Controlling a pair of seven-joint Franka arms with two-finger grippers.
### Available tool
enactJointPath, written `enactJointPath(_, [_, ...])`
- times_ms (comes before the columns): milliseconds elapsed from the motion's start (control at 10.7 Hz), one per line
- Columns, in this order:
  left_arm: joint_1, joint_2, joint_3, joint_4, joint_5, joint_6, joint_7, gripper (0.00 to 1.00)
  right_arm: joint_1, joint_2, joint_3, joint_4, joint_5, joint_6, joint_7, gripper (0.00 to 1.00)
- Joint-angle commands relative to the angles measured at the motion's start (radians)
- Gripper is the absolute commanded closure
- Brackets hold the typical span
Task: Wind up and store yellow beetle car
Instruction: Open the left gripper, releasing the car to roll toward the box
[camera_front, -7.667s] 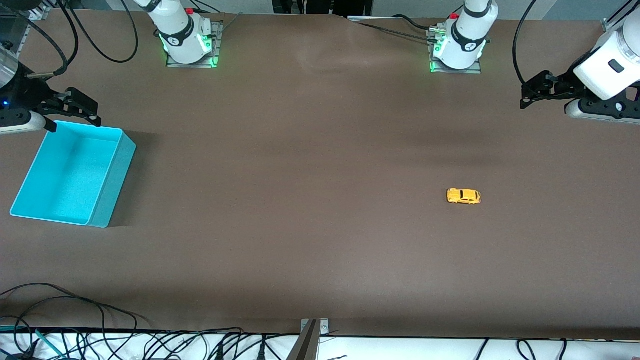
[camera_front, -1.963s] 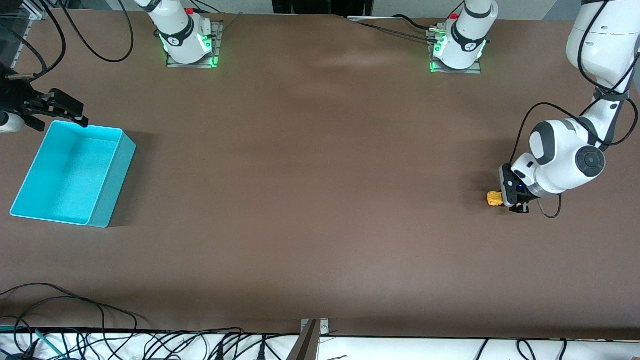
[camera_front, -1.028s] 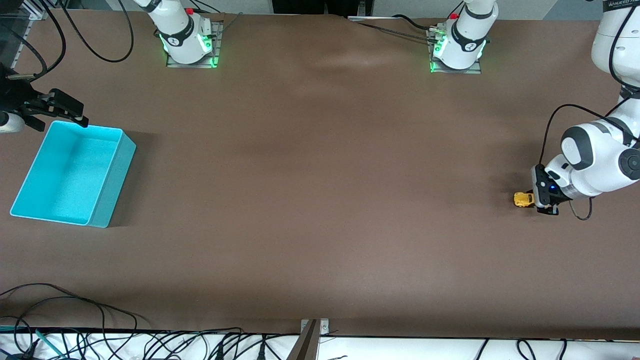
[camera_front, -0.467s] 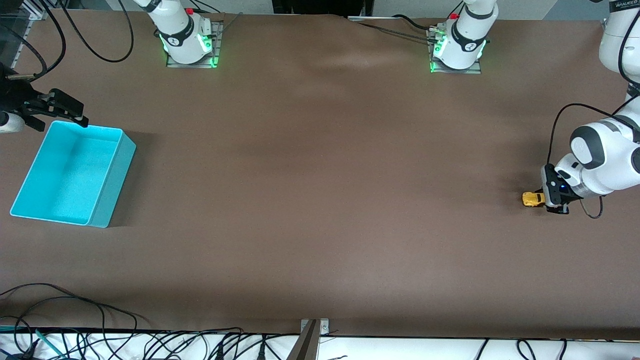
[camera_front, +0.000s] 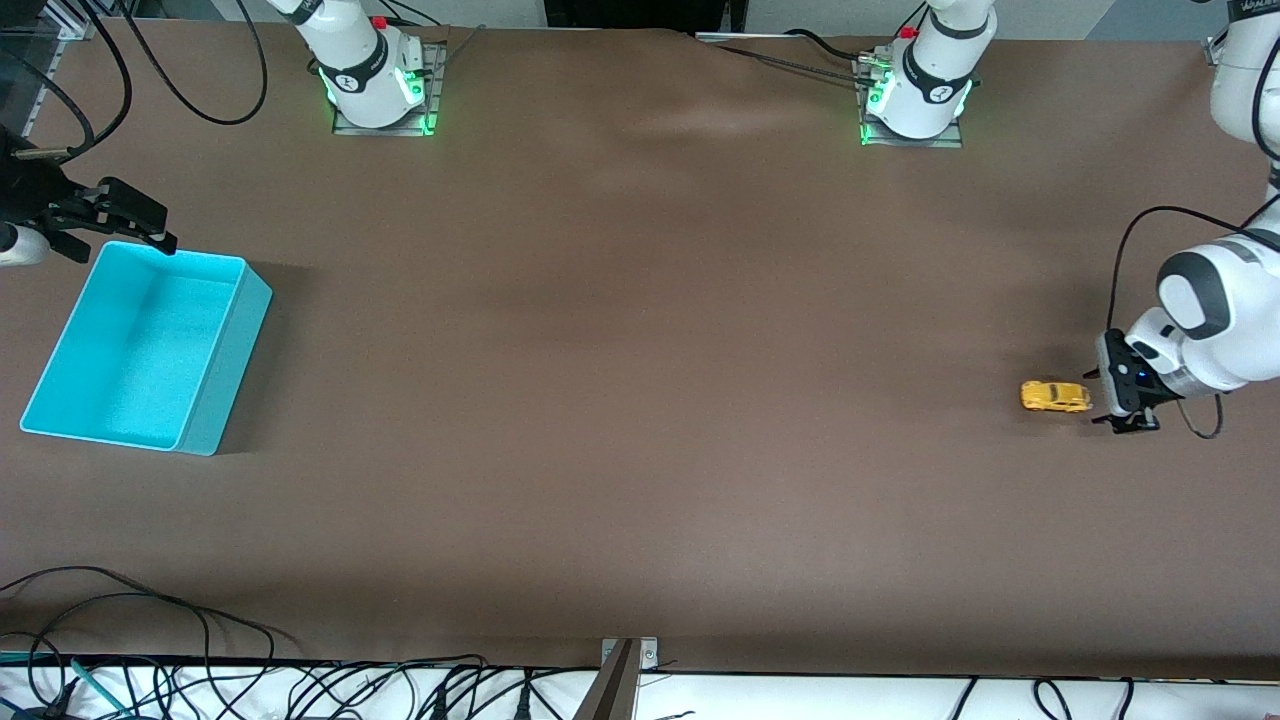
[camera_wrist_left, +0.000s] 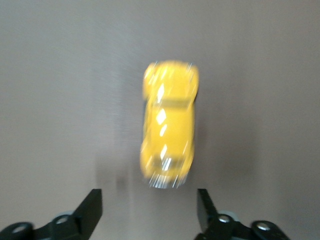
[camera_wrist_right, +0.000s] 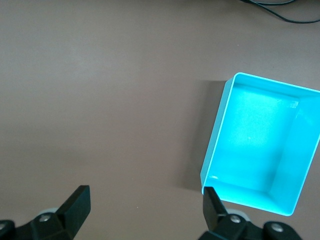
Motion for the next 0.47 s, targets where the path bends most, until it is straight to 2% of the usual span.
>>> enactJointPath(0, [0.003, -0.074, -0.043, 0.184, -0.004, -0.315, 0.000, 0.00, -0.003, -0.007, -0.003, -0.002, 0.022, -0.010, -0.015, 0.00])
enactJointPath(187, [-0.006, -0.077, -0.079, 0.295, 0.003, -0.454, -0.065, 0.00, -0.003, -0.007, -0.003, -0.002, 0.022, -0.010, -0.017, 0.00])
enactJointPath(374, [-0.046, -0.078, -0.090, 0.350, 0.011, -0.479, -0.109, 0.00, -0.003, -0.007, -0.003, -0.002, 0.022, -0.010, -0.015, 0.00])
